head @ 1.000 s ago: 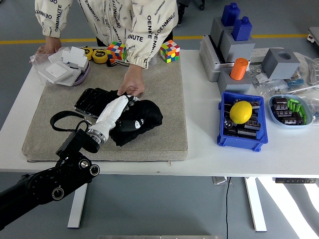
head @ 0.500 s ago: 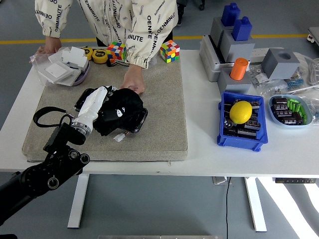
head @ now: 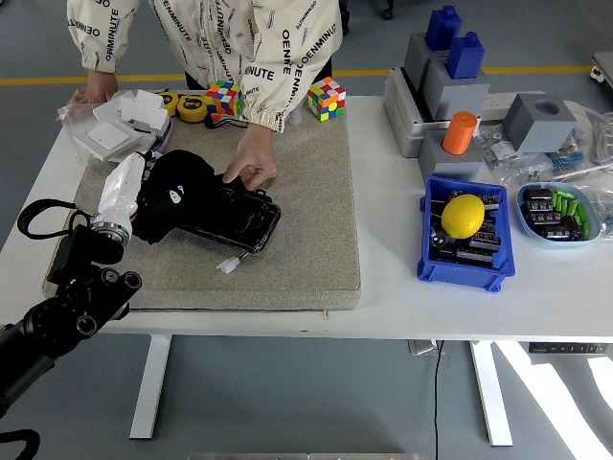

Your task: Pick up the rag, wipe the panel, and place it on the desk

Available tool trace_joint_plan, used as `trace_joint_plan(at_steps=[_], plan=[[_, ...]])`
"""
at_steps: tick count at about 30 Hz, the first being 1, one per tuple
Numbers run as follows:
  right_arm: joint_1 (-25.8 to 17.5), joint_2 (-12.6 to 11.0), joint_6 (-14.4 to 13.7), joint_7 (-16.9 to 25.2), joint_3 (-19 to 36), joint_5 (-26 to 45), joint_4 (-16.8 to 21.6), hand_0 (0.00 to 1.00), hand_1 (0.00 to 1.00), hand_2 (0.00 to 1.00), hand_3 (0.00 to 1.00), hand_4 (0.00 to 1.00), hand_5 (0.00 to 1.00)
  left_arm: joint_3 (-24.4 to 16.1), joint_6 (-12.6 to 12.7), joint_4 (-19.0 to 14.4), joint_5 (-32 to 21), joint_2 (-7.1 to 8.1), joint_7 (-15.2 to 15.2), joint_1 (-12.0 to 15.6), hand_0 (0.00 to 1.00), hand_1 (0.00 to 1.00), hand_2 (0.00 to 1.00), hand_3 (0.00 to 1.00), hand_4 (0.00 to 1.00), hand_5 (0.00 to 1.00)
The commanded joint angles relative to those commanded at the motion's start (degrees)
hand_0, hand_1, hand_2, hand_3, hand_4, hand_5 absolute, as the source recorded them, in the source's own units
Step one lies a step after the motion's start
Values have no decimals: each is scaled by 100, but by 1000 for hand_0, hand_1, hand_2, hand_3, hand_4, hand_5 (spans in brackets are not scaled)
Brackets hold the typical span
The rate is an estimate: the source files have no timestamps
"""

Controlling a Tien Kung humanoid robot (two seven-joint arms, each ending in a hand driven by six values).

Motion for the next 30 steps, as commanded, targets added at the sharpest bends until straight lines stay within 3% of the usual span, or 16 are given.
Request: trace_joint_plan(at_steps=[8,16,27,28,30], plan=[[2,6,-2,1,-2,5,4,535,552,487,520,882,343,-414,94,414,106,-5,6,-28,179,194,228,559,619,2],[-11,7,-2,1,-44,12,4,534,553,487,521,881,342,-1044,322,514,194,16,-124,104,179,194,229,559,619,2],[-18,5,-1,0,-73,18,10,534,553,487,520,881,342,-1365,300,840,304,87,-175,253,179,200,237,560,619,2],[-20,4,-1,0,-76,16,11,535,552,487,520,880,340,-1396,272,866,326,88,-174,262,282,489,514,569,690,2],[-26,4,0,1,-80,22,12,535,552,487,520,880,340,-1417,204,883,366,90,-116,280,282,489,514,569,690,2]])
